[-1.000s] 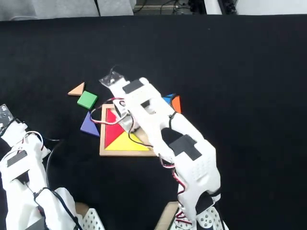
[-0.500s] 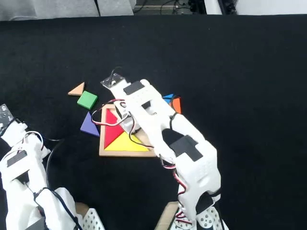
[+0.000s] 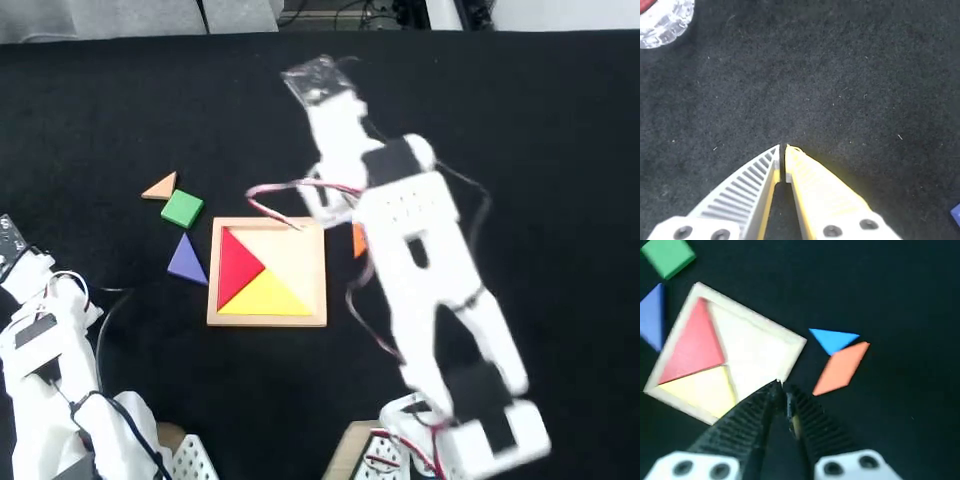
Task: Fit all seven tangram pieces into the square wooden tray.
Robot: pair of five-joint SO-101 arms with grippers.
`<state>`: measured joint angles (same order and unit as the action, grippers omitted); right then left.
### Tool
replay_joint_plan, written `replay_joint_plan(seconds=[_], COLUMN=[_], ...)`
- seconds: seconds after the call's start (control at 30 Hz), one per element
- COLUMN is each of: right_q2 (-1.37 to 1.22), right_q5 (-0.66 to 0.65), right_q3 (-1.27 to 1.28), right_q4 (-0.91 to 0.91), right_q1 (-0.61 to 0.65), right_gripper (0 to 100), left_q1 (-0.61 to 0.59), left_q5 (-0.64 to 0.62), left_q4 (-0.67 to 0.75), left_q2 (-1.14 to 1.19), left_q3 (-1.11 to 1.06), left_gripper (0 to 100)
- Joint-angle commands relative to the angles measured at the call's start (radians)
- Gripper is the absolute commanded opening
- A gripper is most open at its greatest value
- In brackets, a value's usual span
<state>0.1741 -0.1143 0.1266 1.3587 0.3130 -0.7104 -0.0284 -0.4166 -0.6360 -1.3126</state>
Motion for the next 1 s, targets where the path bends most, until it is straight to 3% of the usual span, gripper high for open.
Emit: replay_joint_plan(seconds=[0.0, 0.17, 0.33, 0.63, 0.97], right_q2=[0.171, 0.176, 0.076, -0.323, -0.484], right_q5=[0.003, -0.002, -0.003, -0.002, -0.003], right_q3=[0.268, 0.446, 0.375, 0.059, -0.036], right_q4=[-0.221, -0.423, -0.333, -0.199, -0.183], right_q1=[-0.127, -0.196, -0.181, -0.123, -0.123], right_gripper=[1.4, 2.6, 14.9, 14.6, 15.2], left_q1=[0.015, 0.038, 0.045, 0.042, 0.047], left_q5=[-0.008, -0.002, -0.002, 0.0, 0.0], left_q4=[0.018, 0.017, 0.017, 0.017, 0.02], left_q2=[0.003, 0.003, 0.003, 0.003, 0.003], left_q3=[0.062, 0.058, 0.053, 0.045, 0.045], left_gripper=[3, 3, 3, 3, 3])
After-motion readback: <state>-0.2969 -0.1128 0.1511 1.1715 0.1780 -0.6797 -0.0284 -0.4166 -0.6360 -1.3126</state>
